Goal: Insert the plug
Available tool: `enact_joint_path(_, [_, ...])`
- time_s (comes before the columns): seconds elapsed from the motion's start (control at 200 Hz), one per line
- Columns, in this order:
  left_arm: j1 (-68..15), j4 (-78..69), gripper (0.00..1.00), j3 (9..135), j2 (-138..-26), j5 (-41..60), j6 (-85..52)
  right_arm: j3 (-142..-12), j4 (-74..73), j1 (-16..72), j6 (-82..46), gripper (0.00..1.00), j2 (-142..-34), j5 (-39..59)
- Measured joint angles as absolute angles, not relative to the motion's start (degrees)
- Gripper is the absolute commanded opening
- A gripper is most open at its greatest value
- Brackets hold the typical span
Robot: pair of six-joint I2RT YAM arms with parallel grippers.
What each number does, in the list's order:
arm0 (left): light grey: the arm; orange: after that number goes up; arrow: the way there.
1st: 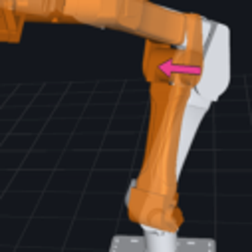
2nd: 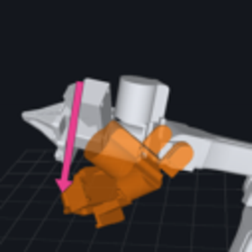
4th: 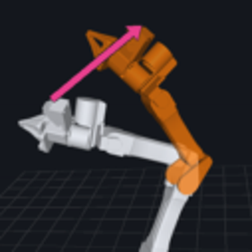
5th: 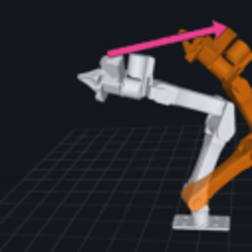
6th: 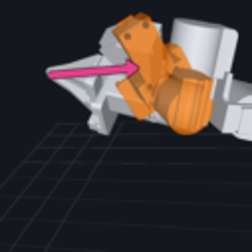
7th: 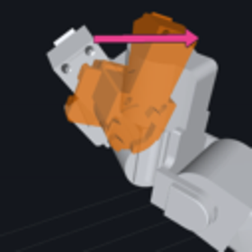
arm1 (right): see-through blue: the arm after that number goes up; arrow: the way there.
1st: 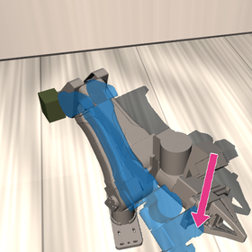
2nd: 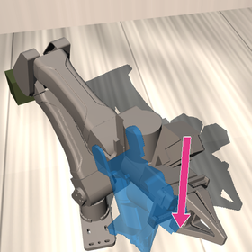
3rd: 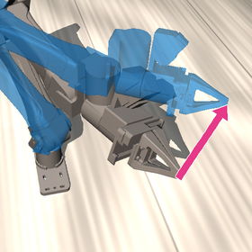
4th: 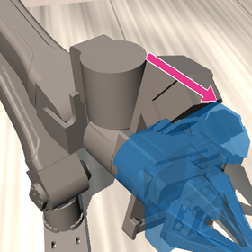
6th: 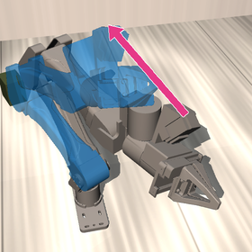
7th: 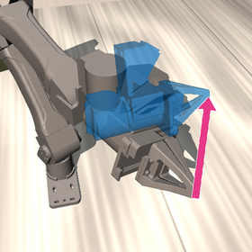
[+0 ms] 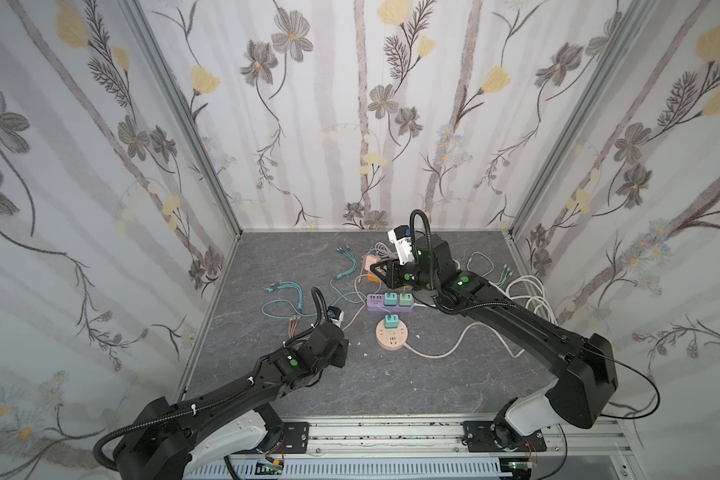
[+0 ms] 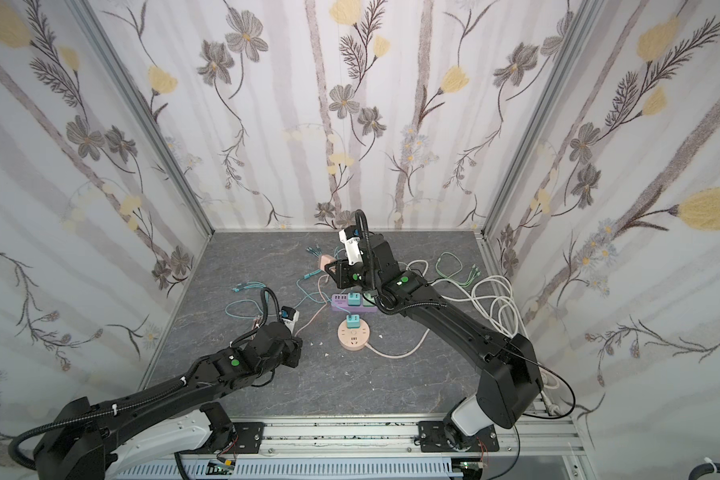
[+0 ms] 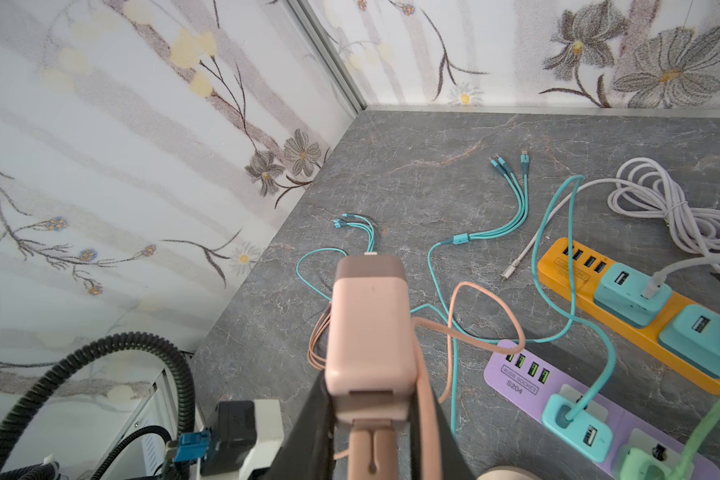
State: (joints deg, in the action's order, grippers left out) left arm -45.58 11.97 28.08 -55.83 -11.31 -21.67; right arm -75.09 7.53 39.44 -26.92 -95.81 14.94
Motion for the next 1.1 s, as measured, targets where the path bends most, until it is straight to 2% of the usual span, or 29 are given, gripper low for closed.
enact_joint_path(0.32, [-40.49,15.62,0.00,35.00,-49.71,-10.59,-23.38,-70.98,6.59,36.47,-29.56,0.00,-93.19,17.89])
enact_joint_path(0.679, [-39.20,20.38,0.00,53.39,-55.07,-10.55,-20.21,-63.35,4.32,33.76,-29.17,0.00,-81.25,18.65])
enact_joint_path(0.869, [-40.21,22.37,0.00,73.63,-65.17,-8.75,-15.75,-60.71,6.35,31.75,-24.80,0.00,-70.87,19.18])
enact_joint_path(1.099, [-49.54,23.05,0.00,109.47,-86.70,0.56,-8.16,-58.54,13.19,27.66,-19.00,0.00,-53.95,17.17])
